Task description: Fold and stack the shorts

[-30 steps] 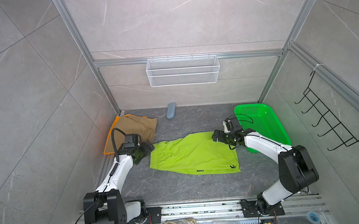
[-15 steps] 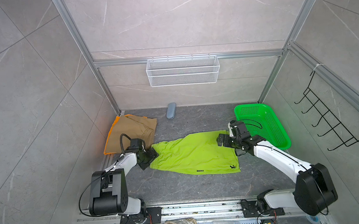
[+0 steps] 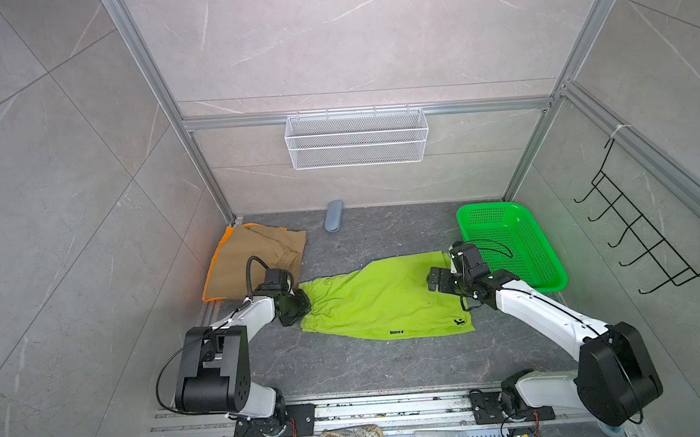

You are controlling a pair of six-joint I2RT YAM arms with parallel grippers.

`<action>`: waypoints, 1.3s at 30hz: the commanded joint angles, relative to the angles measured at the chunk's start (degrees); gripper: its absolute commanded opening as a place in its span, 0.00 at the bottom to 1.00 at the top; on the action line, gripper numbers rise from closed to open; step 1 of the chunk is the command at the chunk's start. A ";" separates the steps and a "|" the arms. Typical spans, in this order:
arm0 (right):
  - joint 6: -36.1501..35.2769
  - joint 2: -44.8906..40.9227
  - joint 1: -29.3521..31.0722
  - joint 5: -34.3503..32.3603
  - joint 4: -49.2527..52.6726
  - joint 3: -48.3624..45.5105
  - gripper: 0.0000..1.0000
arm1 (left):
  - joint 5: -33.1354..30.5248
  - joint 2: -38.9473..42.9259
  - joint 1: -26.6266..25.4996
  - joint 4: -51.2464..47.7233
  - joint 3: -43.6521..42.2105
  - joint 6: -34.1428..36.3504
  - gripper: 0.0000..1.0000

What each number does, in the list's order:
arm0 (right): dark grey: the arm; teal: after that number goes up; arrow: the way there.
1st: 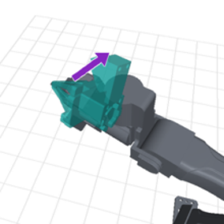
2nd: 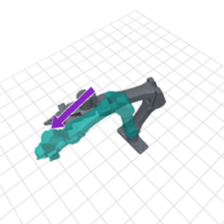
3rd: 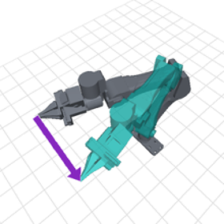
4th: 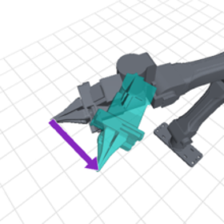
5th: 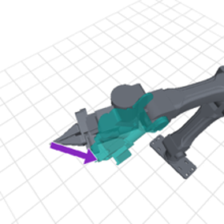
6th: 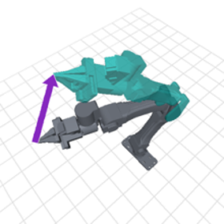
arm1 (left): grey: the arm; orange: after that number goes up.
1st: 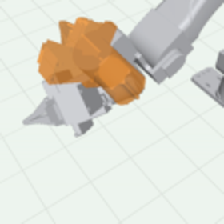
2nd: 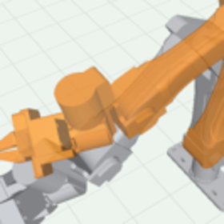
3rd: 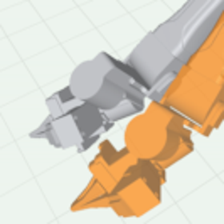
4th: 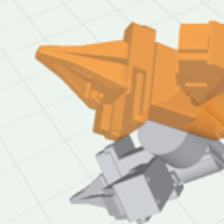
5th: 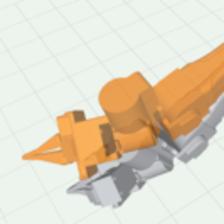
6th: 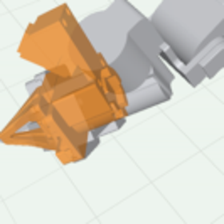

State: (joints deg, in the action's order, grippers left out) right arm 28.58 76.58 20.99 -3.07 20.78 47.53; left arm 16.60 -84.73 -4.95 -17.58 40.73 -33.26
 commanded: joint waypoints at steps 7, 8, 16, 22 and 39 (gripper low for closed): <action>2.71 3.27 0.20 -0.41 -0.10 -1.98 0.99 | -0.18 1.22 -0.66 -1.94 1.87 1.22 0.00; 2.80 3.44 0.19 -0.44 -0.05 -2.00 0.99 | -0.21 1.62 -0.67 -2.08 2.07 1.10 0.00; 3.79 6.03 0.06 -2.18 0.32 -2.00 1.00 | -1.38 4.27 -0.67 -8.07 9.15 2.93 0.00; 5.34 12.17 -0.58 -0.29 -0.40 -0.40 0.99 | -1.29 5.63 -0.85 -11.20 14.52 3.64 0.00; 4.91 13.10 -0.86 1.04 -0.28 0.56 1.00 | 2.62 2.77 -0.61 -8.56 7.07 -0.26 0.45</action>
State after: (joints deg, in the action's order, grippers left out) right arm 33.65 90.43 20.51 -2.15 19.51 47.27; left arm 18.35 -82.13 -5.80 -25.71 47.37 -32.99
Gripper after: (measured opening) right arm 0.991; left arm 0.436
